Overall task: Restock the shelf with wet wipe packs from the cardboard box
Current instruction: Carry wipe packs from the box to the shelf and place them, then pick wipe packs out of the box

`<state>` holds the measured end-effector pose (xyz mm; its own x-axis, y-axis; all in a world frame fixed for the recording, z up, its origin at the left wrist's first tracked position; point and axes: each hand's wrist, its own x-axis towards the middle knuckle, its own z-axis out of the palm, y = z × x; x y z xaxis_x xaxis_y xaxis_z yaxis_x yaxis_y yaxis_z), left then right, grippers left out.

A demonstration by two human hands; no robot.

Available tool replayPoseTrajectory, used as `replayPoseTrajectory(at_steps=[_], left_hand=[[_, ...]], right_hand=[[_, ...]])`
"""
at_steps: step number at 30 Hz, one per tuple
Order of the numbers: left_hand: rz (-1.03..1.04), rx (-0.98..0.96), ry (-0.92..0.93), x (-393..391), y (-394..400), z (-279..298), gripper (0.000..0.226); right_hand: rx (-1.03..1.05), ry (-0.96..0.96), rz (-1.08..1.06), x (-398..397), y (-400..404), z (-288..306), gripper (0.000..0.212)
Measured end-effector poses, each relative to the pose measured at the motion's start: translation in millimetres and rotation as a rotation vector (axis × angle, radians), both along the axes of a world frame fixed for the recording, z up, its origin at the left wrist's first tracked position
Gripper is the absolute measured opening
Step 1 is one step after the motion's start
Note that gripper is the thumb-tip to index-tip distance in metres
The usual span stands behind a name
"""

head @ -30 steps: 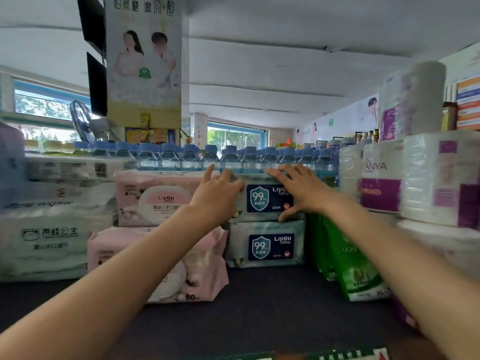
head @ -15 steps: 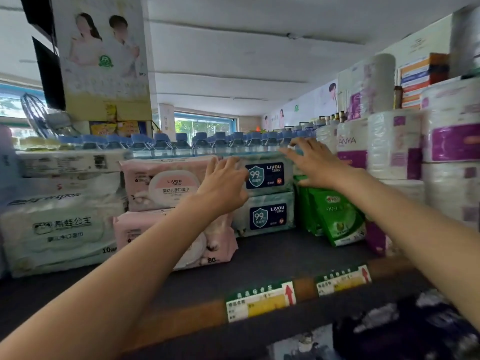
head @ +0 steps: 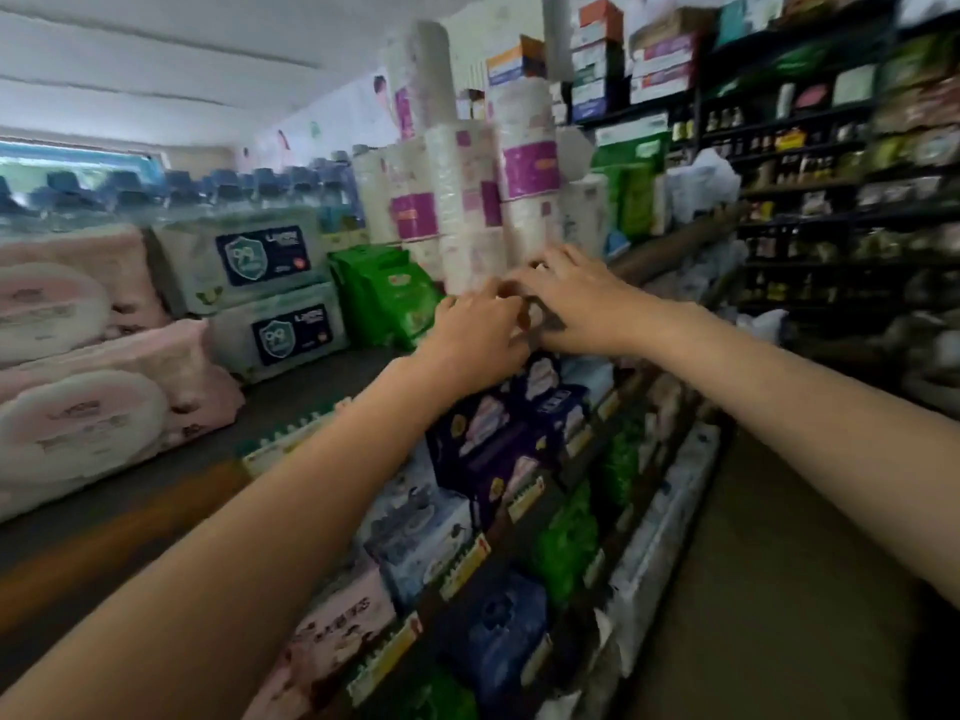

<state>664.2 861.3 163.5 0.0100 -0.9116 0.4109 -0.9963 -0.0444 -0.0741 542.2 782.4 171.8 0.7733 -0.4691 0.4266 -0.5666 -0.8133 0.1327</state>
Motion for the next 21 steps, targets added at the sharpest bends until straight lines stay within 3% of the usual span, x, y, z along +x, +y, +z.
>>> replayPoseTrajectory(at_steps=[8, 12, 16, 21], left_hand=[[-0.572, 0.397, 0.003, -228.9, -63.7, -123.8, 0.034], [-0.785, 0.544, -0.062, -351.9, -65.3, -179.2, 0.037], [-0.957, 0.620, -0.129, -471.3, -57.5, -230.7, 0.043], [-1.083, 0.748, -0.196, -603.8, -51.6, -295.2, 0.047]], right_hand=[[0.559, 0.131, -0.621, -306.4, 17.1, -130.9, 0.050], [0.708, 0.166, -0.965, -462.1, 67.3, -188.9, 0.028], [0.905, 0.153, -1.185, -586.9, 117.3, -245.5, 0.041], [1.063, 0.134, -1.277, -690.6, 145.0, -331.8, 0.047]])
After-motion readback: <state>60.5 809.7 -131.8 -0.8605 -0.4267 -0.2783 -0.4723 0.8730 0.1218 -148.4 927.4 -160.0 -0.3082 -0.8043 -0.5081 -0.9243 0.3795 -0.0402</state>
